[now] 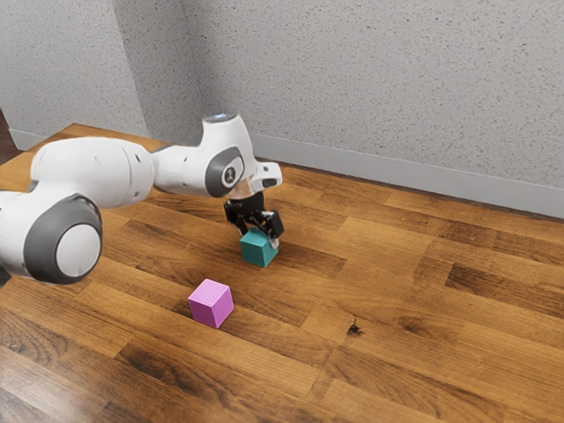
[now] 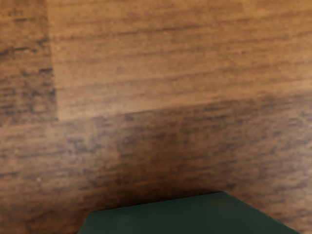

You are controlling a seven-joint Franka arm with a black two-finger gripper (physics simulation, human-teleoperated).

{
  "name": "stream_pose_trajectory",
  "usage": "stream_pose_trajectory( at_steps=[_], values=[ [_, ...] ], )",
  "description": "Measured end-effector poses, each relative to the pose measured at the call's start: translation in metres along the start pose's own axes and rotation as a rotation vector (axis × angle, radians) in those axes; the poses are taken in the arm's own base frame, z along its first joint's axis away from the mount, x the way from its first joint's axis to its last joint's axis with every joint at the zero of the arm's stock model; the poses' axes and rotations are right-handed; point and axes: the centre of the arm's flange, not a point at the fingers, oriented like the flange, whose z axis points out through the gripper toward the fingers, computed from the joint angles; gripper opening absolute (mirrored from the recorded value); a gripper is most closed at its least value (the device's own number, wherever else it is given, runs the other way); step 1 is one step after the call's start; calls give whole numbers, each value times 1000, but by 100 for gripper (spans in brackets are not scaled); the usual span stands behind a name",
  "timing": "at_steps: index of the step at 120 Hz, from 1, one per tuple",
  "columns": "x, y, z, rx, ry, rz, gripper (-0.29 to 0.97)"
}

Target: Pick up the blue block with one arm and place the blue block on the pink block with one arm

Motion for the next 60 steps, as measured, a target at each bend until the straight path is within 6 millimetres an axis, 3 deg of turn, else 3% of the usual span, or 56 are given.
stream_pose_trajectory(
  at_steps=[44,60],
  values=[
    [-12,3,10,-19,-27,-8,67],
    [-12,4,3,-18,-15,-6,48]
  ],
)
